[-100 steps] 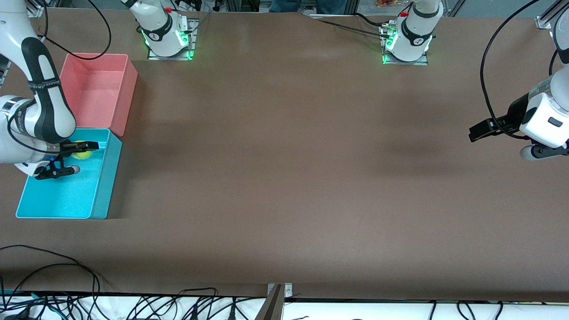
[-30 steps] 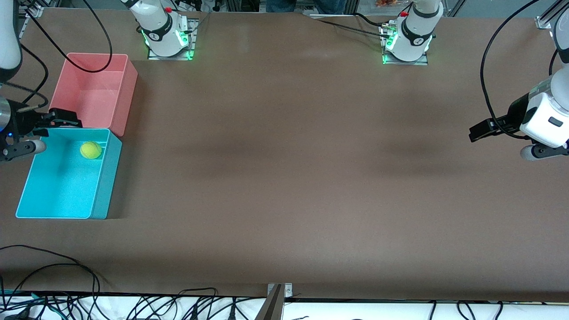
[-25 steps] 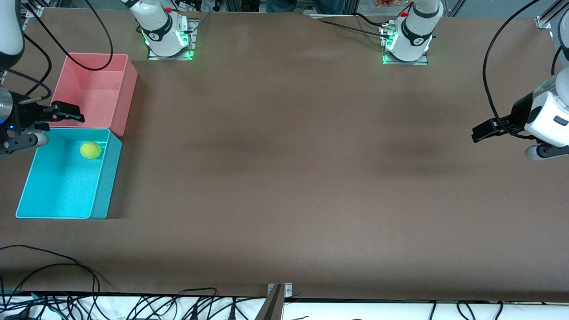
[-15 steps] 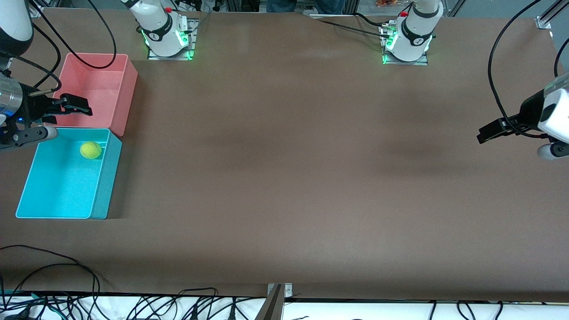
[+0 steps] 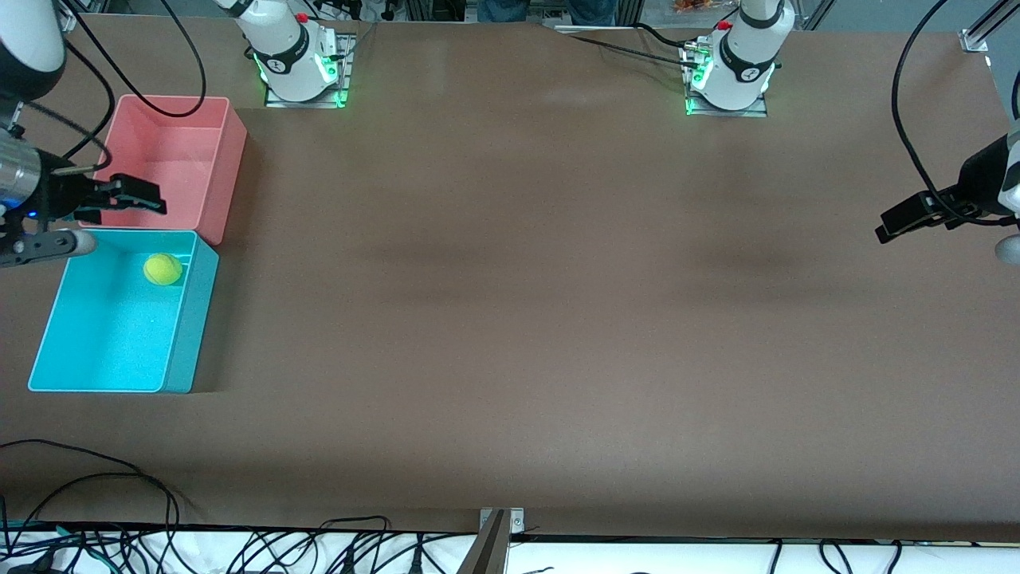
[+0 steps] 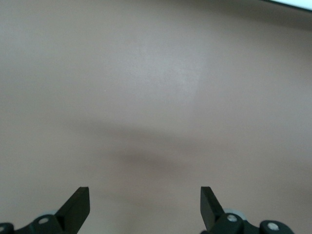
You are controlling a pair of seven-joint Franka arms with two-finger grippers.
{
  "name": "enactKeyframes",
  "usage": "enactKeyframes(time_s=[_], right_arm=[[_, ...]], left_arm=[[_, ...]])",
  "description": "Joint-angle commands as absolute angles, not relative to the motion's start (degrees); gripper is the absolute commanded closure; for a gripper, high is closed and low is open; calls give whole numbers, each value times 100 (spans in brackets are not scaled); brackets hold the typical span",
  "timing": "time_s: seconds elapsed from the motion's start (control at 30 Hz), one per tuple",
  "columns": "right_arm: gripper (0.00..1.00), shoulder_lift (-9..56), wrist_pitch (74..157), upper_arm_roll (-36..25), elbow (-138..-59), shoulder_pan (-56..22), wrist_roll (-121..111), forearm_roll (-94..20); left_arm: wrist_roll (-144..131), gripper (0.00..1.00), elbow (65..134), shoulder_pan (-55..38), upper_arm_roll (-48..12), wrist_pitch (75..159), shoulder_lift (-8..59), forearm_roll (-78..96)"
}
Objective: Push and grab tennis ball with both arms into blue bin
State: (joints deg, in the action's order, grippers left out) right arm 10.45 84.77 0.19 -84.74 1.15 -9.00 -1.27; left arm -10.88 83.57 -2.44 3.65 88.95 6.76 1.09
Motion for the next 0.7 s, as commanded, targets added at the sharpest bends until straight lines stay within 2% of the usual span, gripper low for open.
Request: enactKeyframes(time_s=[0.0,0.1,0.17,0.27,0.43,0.67], right_arm=[[0,116,9464,-422,-9736,-324,-888,-273],[0,-359,9641,-466,-10378,-422,-809,-123],[0,-457,9642,-466,-10511,-413,-782,-114],[0,-457,9607,-352,-10459,-378,-800,-88],[0,-422,9309,377,-10178,96,-800,308],[0,-238,9167,360,-9818,105,-809,290]], left_arm=[[-642,0,8622,-448,677,8921,448,360],[-642,0,8631,-483,677,8912,440,360],[-633,0,8631,-449,651,8895,448,369],[-589,0,8640,-439,642,8912,475,430],[-545,0,8754,-422,633,8973,466,659],[-545,0,8798,-431,615,8982,466,650]])
